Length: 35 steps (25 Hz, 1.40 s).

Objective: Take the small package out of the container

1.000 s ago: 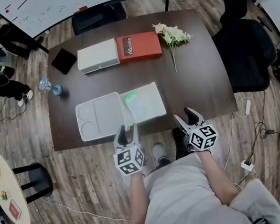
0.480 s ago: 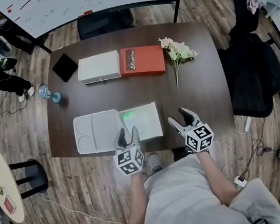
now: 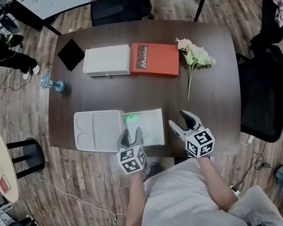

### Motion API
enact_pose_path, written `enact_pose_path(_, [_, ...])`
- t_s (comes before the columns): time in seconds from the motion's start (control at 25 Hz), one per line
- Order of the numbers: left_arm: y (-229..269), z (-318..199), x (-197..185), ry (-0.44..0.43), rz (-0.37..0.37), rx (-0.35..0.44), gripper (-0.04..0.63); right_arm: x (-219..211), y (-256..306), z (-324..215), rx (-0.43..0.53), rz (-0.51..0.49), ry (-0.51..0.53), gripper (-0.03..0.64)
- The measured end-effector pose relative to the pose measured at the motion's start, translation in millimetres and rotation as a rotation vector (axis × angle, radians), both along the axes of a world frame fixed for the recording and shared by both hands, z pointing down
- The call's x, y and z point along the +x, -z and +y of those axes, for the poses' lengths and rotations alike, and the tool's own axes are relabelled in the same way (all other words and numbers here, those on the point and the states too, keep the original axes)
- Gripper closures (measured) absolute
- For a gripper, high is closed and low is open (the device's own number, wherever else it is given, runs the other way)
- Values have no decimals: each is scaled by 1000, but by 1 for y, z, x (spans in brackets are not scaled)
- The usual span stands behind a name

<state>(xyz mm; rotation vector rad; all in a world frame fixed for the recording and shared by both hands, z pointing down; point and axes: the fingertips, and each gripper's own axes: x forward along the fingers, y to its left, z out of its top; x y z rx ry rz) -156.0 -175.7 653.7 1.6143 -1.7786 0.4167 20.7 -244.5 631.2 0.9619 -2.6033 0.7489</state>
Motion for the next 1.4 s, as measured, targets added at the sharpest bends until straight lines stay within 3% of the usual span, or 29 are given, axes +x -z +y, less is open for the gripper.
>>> enact_pose_path(0.44, [-42, -18, 1, 92, -33, -207, 359, -37, -23, -14, -92, -67, 135, 374])
enact_pose_path(0.88, [-77, -18, -4, 148, -68, -379, 298, -31, -26, -45, -144, -112, 124, 382])
enact_pose_path(1.28, [-92, -19, -8, 146, -79, -452, 281, -34, -27, -56, -162, -130, 144, 384])
enact_pose_path(1.4, [-96, -21, -8, 139, -77, -471, 279, -32, -30, -59, -173, -142, 139, 419])
